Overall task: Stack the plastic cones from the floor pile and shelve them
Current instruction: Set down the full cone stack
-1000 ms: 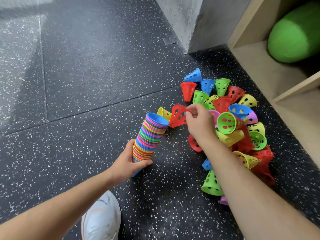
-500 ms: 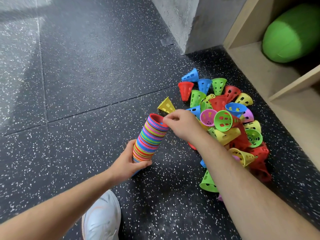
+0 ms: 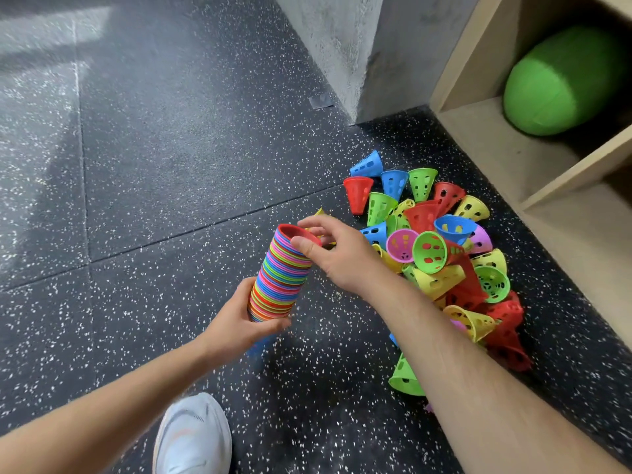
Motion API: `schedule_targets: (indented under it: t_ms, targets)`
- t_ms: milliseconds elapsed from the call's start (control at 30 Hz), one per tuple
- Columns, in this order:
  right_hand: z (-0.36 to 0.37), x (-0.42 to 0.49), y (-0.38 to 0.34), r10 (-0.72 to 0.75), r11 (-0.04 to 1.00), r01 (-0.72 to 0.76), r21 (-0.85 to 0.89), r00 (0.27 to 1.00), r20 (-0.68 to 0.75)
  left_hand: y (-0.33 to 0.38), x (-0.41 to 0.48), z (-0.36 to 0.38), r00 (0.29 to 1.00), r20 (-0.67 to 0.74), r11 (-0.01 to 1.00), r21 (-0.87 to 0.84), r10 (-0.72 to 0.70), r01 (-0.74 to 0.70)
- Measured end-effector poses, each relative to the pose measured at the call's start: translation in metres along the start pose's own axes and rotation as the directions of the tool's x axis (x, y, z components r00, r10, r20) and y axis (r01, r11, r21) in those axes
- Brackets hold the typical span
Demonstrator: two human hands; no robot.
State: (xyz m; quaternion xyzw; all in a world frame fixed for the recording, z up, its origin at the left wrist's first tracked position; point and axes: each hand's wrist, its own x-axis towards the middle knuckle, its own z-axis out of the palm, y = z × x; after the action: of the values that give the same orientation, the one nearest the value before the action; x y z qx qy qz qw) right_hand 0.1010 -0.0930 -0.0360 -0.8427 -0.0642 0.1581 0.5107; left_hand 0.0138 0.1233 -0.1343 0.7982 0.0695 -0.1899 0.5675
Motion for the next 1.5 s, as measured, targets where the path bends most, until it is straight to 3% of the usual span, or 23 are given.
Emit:
schedule_targets:
  t_ms: [233,500,700,867,1133,1333,1500]
  targets:
    - [-0.045,0.023,-0.064,-0.231,0.97,0.217,-0.107,0.963,-0.141,0.1,0.015,-0.012,0.995,-0.031,0.99,-0.096,0.099,-0.102]
    - [-0.189,-0.002,-0.196,-0.589,0.772,0.476,-0.422,0.785,-0.192,0.308,0.024,-0.052,0.926,-0.05,0.922,-0.094,0.374,-0.377]
    - [-0.292,-0.052,-0.29,-0.683,0.61,0.448,-0.653,0.716,-0.146,0.457,-0.027,-0.055,0.816,-0.078,0.816,-0.038,0.573,-0.577]
    - [-0.361,-0.111,-0.338,-0.774,0.502,0.378,-0.778,0.597,-0.209,0.546,-0.075,-0.022,0.743,-0.072,0.739,-0.077,0.665,-0.669]
    - [-0.448,-0.216,-0.35,-0.763,0.592,0.289,-0.752,0.501,-0.408,0.643,-0.144,0.051,0.717,0.074,0.72,-0.132,0.693,-0.682]
    - [-0.507,-0.28,-0.321,-0.679,0.718,0.235,-0.655,0.44,-0.587,0.693,-0.186,0.097,0.685,0.287,0.737,-0.14,0.669,-0.661]
    - [-0.55,-0.314,-0.278,-0.522,0.851,0.165,-0.498,0.366,-0.77,0.747,-0.198,0.141,0.693,0.258,0.739,-0.197,0.673,-0.644]
